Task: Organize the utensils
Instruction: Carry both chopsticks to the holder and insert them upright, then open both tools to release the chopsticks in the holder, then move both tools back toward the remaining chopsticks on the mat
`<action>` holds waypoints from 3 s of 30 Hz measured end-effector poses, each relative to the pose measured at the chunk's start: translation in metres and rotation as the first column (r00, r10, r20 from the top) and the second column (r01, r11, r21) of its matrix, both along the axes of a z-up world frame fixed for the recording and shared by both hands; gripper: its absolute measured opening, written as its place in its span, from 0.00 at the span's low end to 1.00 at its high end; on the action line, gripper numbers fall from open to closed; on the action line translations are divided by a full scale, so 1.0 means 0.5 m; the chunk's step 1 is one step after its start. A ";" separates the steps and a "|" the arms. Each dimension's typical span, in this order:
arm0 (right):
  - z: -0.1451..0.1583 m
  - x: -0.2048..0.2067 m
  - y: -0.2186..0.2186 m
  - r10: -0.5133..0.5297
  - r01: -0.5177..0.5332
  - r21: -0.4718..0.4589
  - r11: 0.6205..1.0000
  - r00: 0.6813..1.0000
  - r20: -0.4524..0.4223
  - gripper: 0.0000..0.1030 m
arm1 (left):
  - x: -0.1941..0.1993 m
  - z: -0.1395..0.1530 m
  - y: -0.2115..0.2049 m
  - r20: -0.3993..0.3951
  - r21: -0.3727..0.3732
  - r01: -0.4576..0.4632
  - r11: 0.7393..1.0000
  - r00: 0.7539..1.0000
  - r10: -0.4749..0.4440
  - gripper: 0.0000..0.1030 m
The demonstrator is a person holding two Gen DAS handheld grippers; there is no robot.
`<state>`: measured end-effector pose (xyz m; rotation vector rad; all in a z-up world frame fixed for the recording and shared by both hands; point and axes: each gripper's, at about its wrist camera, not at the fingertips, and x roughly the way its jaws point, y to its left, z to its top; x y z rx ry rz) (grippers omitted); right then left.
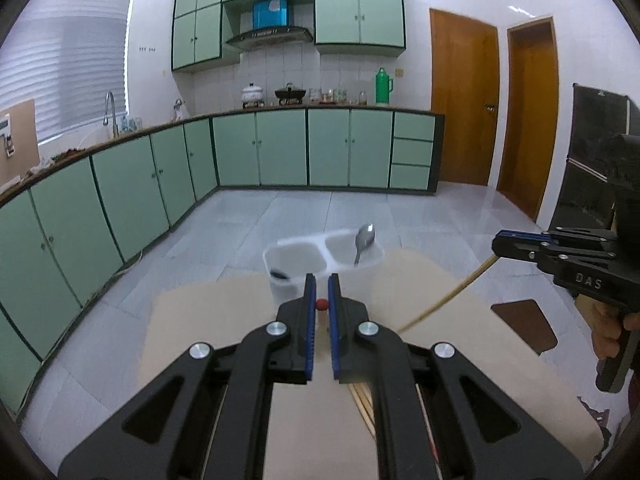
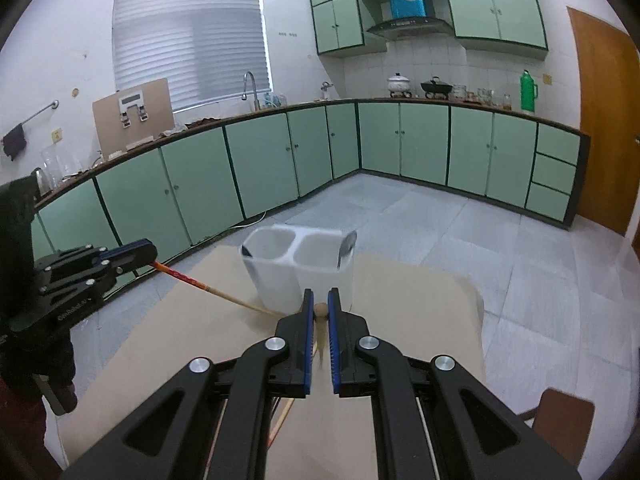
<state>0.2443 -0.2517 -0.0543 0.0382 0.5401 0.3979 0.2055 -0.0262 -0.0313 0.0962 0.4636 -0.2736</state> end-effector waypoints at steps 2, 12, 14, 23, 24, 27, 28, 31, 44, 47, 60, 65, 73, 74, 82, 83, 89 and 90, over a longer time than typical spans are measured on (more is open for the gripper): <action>0.017 0.006 0.000 0.012 -0.012 -0.007 1.000 1.000 0.012 0.06 | -0.001 0.020 0.000 0.014 -0.008 0.014 1.000 1.000 -0.014 0.05; 0.151 0.008 -0.020 0.086 -0.093 0.053 0.994 0.989 0.116 0.06 | -0.050 0.134 -0.005 0.145 -0.049 0.087 0.995 0.986 -0.079 0.05; 0.180 0.008 -0.027 0.105 -0.116 0.078 0.990 0.985 0.138 0.06 | -0.052 0.155 -0.008 0.177 -0.052 0.092 0.994 0.981 -0.081 0.05; 0.240 0.065 0.004 0.078 -0.086 0.034 0.996 0.975 0.210 0.06 | 0.020 0.204 -0.025 0.277 -0.054 0.046 0.997 0.960 -0.029 0.05; 0.238 0.077 0.010 0.074 -0.081 0.025 0.996 0.976 0.204 0.06 | 0.033 0.204 -0.027 0.281 -0.059 0.042 0.997 0.959 -0.024 0.05; 0.211 0.124 0.031 0.066 -0.066 0.000 0.998 0.984 0.166 0.06 | 0.080 0.187 -0.036 0.280 -0.060 0.016 0.998 0.960 0.001 0.05; 0.198 0.139 0.039 0.064 -0.064 -0.008 0.998 0.987 0.149 0.06 | 0.101 0.176 -0.039 0.269 -0.060 0.007 0.998 0.963 0.009 0.05; 0.163 0.171 0.054 0.056 -0.052 -0.035 0.998 0.991 0.119 0.06 | 0.152 0.144 -0.046 0.224 -0.064 -0.001 0.998 0.975 0.015 0.05; 0.055 0.238 0.079 0.059 -0.059 -0.037 0.998 0.998 -0.004 0.06 | 0.261 0.029 -0.026 0.051 -0.037 -0.024 0.999 0.998 0.026 0.06; 0.042 0.242 0.078 0.059 -0.060 -0.041 0.997 0.998 -0.020 0.07 | 0.268 0.016 -0.016 0.029 -0.034 -0.033 0.999 0.999 0.034 0.06; 0.041 0.181 0.022 -0.024 0.025 -0.024 0.999 0.999 0.045 0.67 | 0.208 0.026 0.030 0.043 -0.056 -0.075 0.996 0.996 0.077 0.47; 0.019 0.115 0.000 -0.059 0.061 -0.020 0.998 0.996 0.068 0.85 | 0.133 0.017 0.038 0.046 -0.045 -0.097 0.994 0.994 0.099 0.61; -0.068 0.006 0.000 -0.109 0.109 0.015 0.994 0.994 0.009 0.94 | 0.030 -0.087 0.028 -0.083 -0.035 -0.095 0.995 0.992 0.092 0.73; -0.078 -0.003 0.001 -0.111 0.111 0.014 0.994 0.994 0.001 0.94 | 0.027 -0.101 0.024 -0.101 -0.027 -0.094 0.995 0.991 0.090 0.73; -0.176 -0.074 0.024 -0.131 0.130 -0.013 0.991 0.987 -0.094 0.94 | -0.026 -0.224 0.024 -0.243 0.003 -0.088 0.996 0.966 0.086 0.74; -0.189 -0.081 0.028 -0.133 0.132 -0.013 0.991 0.985 -0.111 0.94 | -0.031 -0.236 0.024 -0.253 0.009 -0.088 0.996 0.964 0.087 0.74; -0.262 -0.127 0.060 -0.131 0.117 -0.088 0.989 0.975 -0.177 0.94 | -0.059 -0.311 0.011 -0.335 0.054 -0.076 0.996 0.938 0.090 0.75; -0.276 -0.135 0.066 -0.130 0.113 -0.098 0.989 0.972 -0.194 0.94 | -0.063 -0.324 0.013 -0.351 0.065 -0.076 0.995 0.932 0.094 0.75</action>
